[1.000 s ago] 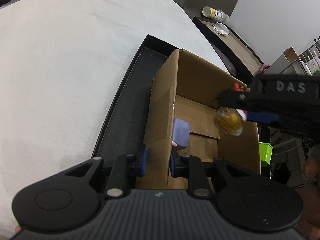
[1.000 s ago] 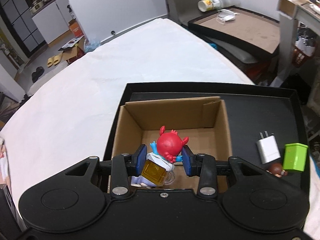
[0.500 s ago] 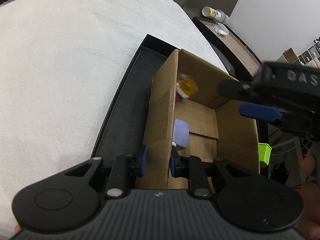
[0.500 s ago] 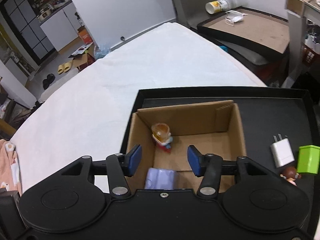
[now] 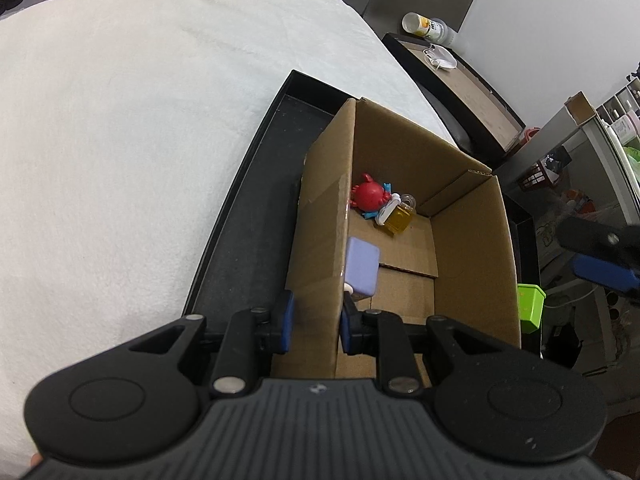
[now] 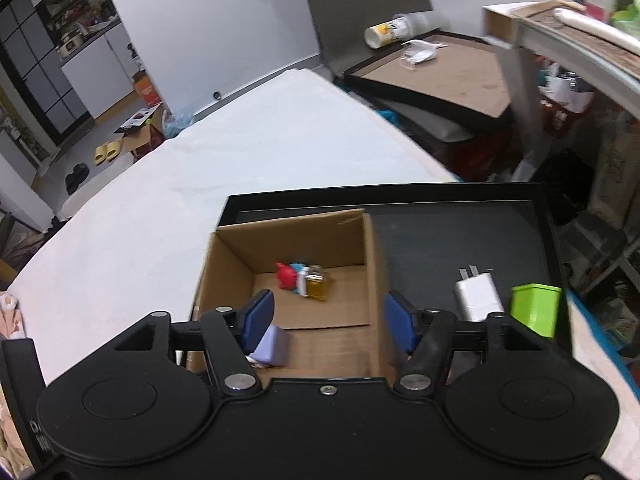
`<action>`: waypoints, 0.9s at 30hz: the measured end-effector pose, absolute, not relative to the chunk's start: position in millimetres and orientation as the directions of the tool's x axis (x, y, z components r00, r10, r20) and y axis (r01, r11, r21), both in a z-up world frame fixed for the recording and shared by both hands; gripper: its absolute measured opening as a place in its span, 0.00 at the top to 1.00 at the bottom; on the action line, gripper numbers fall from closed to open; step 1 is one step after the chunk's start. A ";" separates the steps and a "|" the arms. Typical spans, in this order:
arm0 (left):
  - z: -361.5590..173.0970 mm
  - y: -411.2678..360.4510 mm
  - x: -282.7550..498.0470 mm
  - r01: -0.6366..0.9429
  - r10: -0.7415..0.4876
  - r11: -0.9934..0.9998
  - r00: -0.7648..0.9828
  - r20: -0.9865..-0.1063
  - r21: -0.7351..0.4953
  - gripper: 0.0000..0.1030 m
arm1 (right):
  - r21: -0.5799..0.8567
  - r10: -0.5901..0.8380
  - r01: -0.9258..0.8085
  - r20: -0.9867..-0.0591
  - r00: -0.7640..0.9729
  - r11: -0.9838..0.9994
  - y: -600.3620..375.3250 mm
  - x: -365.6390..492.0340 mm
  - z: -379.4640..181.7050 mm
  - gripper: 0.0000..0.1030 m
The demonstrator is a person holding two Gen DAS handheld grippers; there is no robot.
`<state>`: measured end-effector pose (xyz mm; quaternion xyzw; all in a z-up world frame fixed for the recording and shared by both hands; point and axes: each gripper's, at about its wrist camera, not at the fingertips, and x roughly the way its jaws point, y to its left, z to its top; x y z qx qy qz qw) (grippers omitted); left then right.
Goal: Organize rigid objects
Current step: 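Move the right tool back to the lime-green cube container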
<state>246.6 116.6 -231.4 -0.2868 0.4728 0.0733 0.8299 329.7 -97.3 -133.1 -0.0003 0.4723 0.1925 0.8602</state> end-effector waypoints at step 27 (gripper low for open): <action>-228.8 117.0 245.9 -0.406 -0.097 0.837 0.549 -0.830 -0.366 0.82 | 0.153 0.199 -0.131 -0.831 0.520 0.980 -213.3 351.8 -164.9 0.31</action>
